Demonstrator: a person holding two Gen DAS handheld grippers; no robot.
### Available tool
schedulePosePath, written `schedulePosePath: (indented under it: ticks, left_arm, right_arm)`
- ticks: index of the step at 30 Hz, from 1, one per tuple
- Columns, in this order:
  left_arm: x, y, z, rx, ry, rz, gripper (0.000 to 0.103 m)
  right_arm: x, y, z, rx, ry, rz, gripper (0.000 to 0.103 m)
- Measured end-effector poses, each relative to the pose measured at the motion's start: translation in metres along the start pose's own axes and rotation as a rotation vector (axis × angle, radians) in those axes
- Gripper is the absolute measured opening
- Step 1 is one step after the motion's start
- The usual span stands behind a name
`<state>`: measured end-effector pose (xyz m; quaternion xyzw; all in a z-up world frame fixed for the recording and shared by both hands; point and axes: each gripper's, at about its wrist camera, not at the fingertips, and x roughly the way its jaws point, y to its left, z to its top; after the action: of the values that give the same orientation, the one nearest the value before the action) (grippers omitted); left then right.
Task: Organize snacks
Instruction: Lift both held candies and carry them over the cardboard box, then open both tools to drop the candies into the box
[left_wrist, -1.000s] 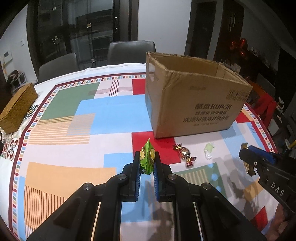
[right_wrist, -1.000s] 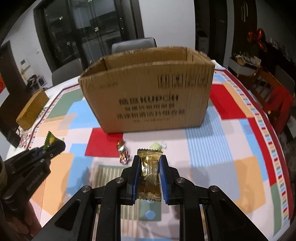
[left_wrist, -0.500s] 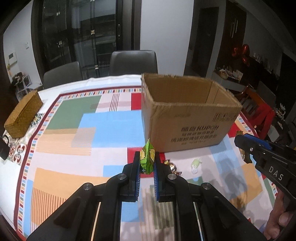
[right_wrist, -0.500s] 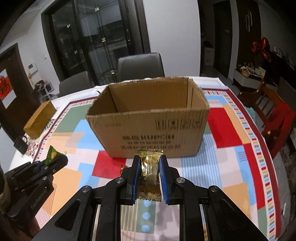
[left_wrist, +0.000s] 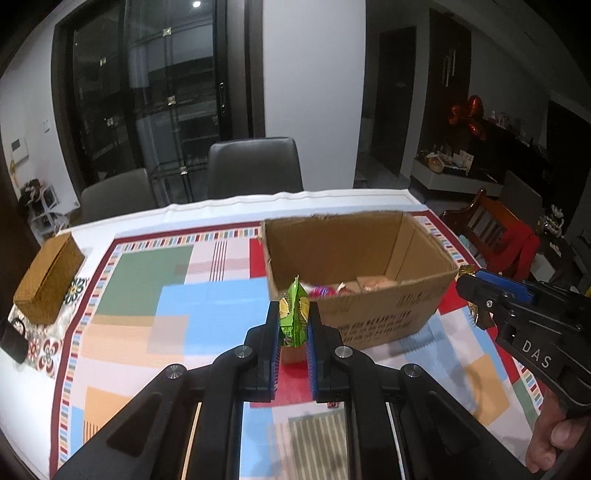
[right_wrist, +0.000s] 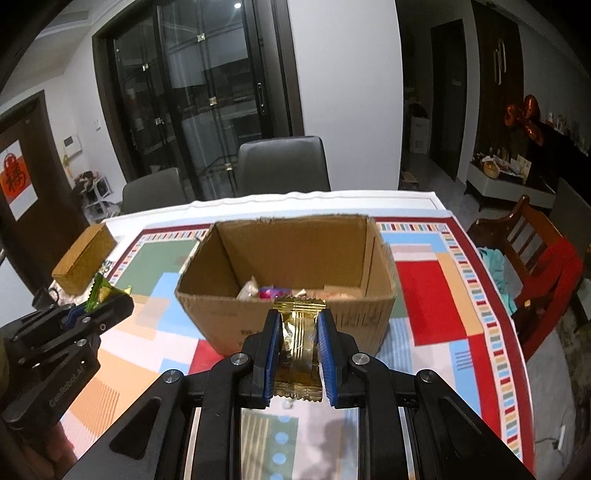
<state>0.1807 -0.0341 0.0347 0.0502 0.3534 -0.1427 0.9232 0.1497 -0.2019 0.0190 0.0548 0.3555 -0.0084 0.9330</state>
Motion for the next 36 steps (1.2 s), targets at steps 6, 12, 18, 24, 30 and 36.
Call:
schedulePosePath:
  ticks: [6, 12, 18, 24, 30, 36]
  left_arm:
    - [0.009, -0.003, 0.019, 0.003, -0.012, -0.017, 0.013]
    - [0.021, -0.005, 0.035, 0.007, -0.016, -0.033, 0.013]
    - [0.032, -0.008, 0.047, 0.018, -0.024, -0.046, 0.013]
    - [0.045, -0.01, 0.056, 0.022, -0.03, -0.049, 0.013]
    - [0.059, -0.01, 0.063, 0.017, -0.033, -0.057, 0.013]
    - [0.075, -0.016, 0.069, 0.023, -0.023, -0.06, 0.014]
  right_arm:
    - [0.003, -0.003, 0.015, -0.027, -0.018, -0.01, 0.022]
    - [0.012, -0.007, 0.031, -0.039, -0.027, -0.019, 0.022]
    - [0.022, -0.01, 0.045, -0.037, -0.036, -0.022, 0.022]
    - [0.034, -0.012, 0.057, -0.049, -0.035, -0.016, 0.022]
    - [0.047, -0.014, 0.067, -0.063, -0.028, -0.011, 0.022]
    - [0.06, -0.016, 0.072, -0.07, -0.017, -0.001, 0.022]
